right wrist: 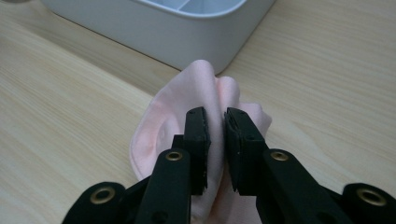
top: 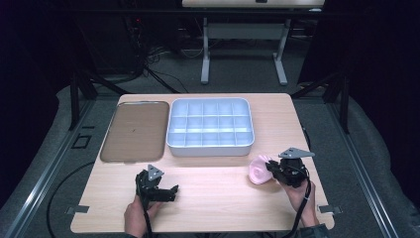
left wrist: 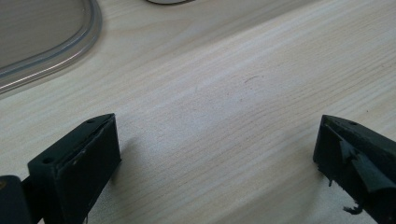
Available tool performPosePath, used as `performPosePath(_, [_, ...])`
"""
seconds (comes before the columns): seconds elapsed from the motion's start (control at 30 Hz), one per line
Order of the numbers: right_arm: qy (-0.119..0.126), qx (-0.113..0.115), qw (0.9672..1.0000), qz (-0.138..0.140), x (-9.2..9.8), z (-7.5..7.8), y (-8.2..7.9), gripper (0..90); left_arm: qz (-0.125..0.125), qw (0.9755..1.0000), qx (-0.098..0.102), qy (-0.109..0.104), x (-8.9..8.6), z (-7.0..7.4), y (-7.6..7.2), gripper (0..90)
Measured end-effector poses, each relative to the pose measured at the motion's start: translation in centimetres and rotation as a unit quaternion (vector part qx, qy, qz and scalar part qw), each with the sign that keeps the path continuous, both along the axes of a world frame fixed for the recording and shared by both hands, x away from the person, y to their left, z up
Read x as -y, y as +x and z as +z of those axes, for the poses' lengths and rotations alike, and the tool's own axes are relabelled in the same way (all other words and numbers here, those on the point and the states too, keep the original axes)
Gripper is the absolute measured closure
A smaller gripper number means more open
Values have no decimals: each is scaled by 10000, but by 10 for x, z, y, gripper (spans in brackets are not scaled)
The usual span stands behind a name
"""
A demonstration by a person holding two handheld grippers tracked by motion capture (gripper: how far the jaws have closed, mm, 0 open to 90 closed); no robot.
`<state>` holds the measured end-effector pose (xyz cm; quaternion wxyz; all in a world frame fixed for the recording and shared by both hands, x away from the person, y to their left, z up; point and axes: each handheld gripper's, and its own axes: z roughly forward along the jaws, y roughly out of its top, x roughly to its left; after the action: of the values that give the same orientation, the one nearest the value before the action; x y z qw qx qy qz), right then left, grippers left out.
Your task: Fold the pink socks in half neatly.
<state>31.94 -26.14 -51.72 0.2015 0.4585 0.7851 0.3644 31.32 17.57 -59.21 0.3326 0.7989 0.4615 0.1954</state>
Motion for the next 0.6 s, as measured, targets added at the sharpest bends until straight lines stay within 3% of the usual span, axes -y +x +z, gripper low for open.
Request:
performPosePath(0.37, [175, 233, 9992, 288, -16, 35, -24, 788, 2, 10000, 0, -1, 0, 0, 0, 5])
performPosePath(0.6, [291, 306, 9978, 510, -31, 42, -30, 787, 3, 10000, 0, -3, 0, 0, 0, 5])
